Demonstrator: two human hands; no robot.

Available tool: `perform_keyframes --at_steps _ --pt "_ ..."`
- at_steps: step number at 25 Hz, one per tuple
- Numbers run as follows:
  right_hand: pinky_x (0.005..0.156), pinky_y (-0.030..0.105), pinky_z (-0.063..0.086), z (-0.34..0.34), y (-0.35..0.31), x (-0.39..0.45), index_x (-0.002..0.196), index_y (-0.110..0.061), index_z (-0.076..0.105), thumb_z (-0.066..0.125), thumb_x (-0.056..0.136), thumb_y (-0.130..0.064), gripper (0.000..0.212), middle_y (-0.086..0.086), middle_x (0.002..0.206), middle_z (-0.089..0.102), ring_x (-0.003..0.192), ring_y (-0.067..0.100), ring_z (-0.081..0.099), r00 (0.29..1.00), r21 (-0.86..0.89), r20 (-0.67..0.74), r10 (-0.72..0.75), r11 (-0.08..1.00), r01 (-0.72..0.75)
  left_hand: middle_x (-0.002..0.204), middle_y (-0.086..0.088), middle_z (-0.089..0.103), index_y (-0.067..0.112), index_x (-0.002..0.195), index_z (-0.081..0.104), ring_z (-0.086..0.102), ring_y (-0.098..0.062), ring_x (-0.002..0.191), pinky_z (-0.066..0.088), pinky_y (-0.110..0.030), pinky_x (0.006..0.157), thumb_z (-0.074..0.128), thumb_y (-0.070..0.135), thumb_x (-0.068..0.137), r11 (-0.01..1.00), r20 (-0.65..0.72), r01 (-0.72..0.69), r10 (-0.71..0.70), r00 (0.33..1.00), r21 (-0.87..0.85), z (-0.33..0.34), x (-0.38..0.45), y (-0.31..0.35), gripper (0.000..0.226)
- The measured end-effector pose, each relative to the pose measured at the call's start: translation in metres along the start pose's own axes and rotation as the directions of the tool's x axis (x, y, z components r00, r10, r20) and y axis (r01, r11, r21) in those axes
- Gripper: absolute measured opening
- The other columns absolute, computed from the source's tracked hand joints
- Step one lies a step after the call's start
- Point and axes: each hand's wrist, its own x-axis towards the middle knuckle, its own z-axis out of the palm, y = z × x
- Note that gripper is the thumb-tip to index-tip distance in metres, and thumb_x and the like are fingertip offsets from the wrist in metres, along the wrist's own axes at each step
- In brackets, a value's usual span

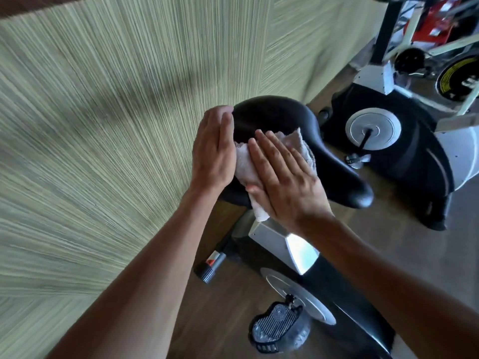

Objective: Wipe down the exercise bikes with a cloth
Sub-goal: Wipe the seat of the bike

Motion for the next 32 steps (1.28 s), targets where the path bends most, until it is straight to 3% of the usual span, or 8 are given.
perform_keyframes --at_steps 6,10,15,18,20,23,27,32 --pt "0.119 0.045 0.032 -0.013 0.03 -0.048 0.159 -0.003 0.022 0.039 0.109 -0.048 0.07 0.02 0.165 0.022 0.154 0.03 0.023 0.999 -0.358 0.005 0.05 0.933 -0.044 0.123 0.006 0.061 0.016 0.124 0.059 0.052 -0.008 0.117 0.033 -0.016 0.092 0.023 0.039 0.107 0.985 0.079 -0.037 0.023 0.997 0.169 0.001 -0.001 -0.001 0.046" --pt "0.119 0.045 0.033 -0.001 0.017 -0.019 0.158 -0.001 0.025 0.028 0.108 -0.057 0.075 0.021 0.162 0.03 0.152 0.031 0.028 1.0 -0.258 0.003 0.001 0.966 0.0 0.121 0.003 0.062 0.015 0.122 0.06 0.053 -0.01 0.114 0.038 -0.022 0.093 0.02 0.043 0.105 0.975 0.065 -0.088 0.076 0.995 0.205 0.004 -0.002 -0.006 0.052" --pt "0.122 0.047 0.027 -0.024 0.038 -0.046 0.16 -0.005 0.017 0.036 0.109 -0.051 0.071 0.02 0.166 0.019 0.154 0.031 0.021 0.991 -0.356 0.126 -0.045 0.93 0.087 0.12 0.001 0.061 0.013 0.121 0.06 0.053 -0.012 0.114 0.035 -0.021 0.092 0.025 0.035 0.11 0.972 0.106 -0.057 0.034 0.994 0.226 0.001 -0.002 -0.003 0.043" --pt "0.124 0.045 0.023 -0.019 0.027 -0.033 0.159 -0.004 0.022 0.033 0.109 -0.05 0.069 0.019 0.164 0.025 0.154 0.031 0.023 0.995 -0.256 0.084 0.057 0.966 -0.034 0.111 -0.001 0.063 0.011 0.113 0.06 0.057 -0.016 0.109 0.038 -0.029 0.108 0.021 0.037 0.106 0.946 0.055 -0.118 0.106 0.993 0.301 0.004 -0.004 -0.002 0.048" --pt "0.126 0.043 0.019 -0.024 0.03 -0.019 0.159 -0.004 0.022 0.027 0.107 -0.055 0.073 0.017 0.165 0.026 0.154 0.029 0.021 0.986 -0.134 0.166 -0.008 0.991 0.03 0.108 -0.003 0.064 0.009 0.11 0.06 0.059 -0.021 0.108 0.028 -0.039 0.121 0.022 0.03 0.106 0.889 -0.075 -0.098 0.146 0.986 0.447 0.002 -0.009 0.0 0.043" --pt "0.128 0.038 0.011 -0.042 0.06 -0.032 0.159 -0.008 0.026 0.025 0.107 -0.053 0.068 0.008 0.167 0.023 0.156 0.021 0.016 0.983 0.047 0.182 -0.029 0.999 0.021 0.11 -0.01 0.065 0.003 0.112 0.062 0.06 -0.028 0.106 0.041 -0.049 0.108 0.036 0.019 0.106 0.865 -0.233 -0.138 0.278 0.932 0.482 0.008 -0.031 0.016 0.031" --pt "0.126 0.038 0.02 -0.048 0.096 -0.089 0.157 -0.008 0.034 0.029 0.105 -0.048 0.066 0.006 0.162 0.035 0.152 0.017 0.026 0.927 0.302 0.155 0.342 0.877 -0.374 0.142 -0.018 0.057 0.001 0.133 0.062 0.05 -0.033 0.136 0.031 -0.049 0.118 0.042 0.027 0.104 0.76 0.031 -0.391 0.441 0.897 0.519 0.074 -0.079 0.064 0.044" --pt "0.124 0.03 0.022 -0.035 0.09 -0.107 0.155 -0.007 0.037 0.038 0.105 -0.032 0.056 0.007 0.159 0.039 0.151 0.014 0.029 0.898 0.463 0.092 0.431 0.779 -0.422 0.14 -0.021 0.06 -0.002 0.139 0.058 0.053 -0.034 0.136 0.032 -0.049 0.119 0.035 0.043 0.108 0.58 0.057 -0.395 0.513 0.857 0.713 0.12 -0.084 0.045 0.06"
